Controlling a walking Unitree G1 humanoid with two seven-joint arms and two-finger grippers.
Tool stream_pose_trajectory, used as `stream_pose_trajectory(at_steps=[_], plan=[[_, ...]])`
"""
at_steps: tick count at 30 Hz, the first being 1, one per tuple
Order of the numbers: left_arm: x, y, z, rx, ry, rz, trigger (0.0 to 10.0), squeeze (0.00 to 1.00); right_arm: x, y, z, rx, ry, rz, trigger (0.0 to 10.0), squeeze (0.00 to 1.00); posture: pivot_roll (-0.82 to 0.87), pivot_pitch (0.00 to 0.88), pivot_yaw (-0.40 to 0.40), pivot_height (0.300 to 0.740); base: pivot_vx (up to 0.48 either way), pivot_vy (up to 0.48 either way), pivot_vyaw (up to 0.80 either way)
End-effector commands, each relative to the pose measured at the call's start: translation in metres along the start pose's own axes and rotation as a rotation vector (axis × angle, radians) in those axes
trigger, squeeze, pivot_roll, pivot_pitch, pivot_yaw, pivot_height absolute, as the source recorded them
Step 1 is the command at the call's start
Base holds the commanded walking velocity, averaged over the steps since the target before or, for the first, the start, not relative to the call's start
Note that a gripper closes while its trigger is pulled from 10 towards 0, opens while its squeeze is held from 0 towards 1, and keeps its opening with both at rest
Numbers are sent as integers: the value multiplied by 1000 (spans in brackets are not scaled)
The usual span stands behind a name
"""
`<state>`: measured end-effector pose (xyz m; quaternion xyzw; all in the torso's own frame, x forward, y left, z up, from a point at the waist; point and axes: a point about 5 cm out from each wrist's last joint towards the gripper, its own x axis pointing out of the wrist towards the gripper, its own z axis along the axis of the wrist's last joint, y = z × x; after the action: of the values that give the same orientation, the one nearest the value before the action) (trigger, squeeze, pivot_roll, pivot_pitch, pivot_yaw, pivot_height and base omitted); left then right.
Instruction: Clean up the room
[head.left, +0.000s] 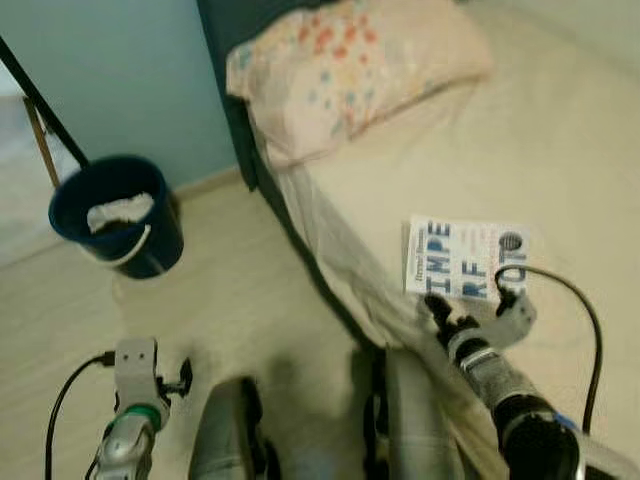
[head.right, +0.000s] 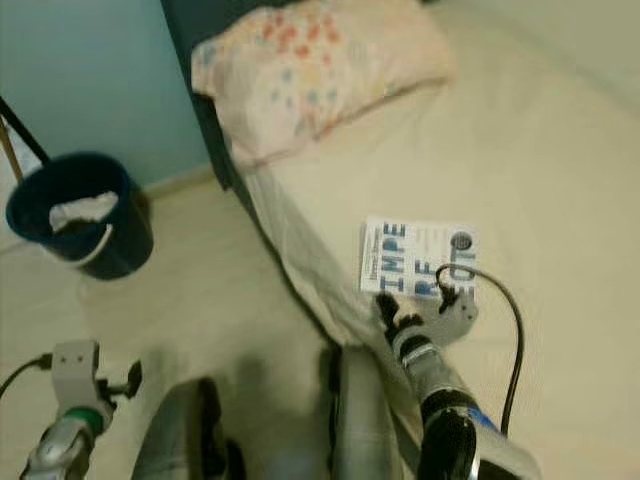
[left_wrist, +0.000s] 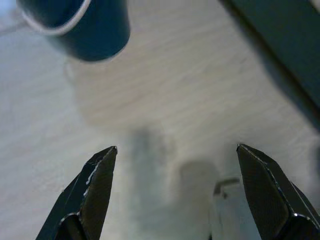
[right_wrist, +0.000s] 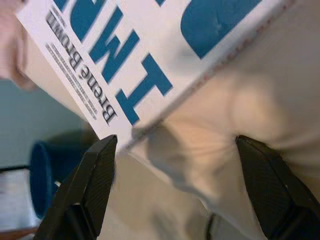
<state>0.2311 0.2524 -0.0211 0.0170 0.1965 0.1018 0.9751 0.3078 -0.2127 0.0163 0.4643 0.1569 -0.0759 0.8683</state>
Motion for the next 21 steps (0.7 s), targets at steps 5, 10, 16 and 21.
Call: stream_pose_trajectory(at_steps=[5,10,16,21], plan=[[-11,8,-6,46,-28,-18,10000,0,7,19,-2,70,-27,87,10000,0,27,267,77,565,0,0,0],[-22,10,-13,51,-54,-25,10000,0,10,28,-1,98,-41,111,10000,0,69,323,93,565,0,0,0],[-31,11,-13,55,-89,-37,10000,0,15,43,7,150,-92,188,10000,0,92,349,100,565,0,0,0],[-35,10,-9,72,-116,-57,10000,0,18,53,26,194,-182,224,10000,0,127,376,111,565,0,0,0]])
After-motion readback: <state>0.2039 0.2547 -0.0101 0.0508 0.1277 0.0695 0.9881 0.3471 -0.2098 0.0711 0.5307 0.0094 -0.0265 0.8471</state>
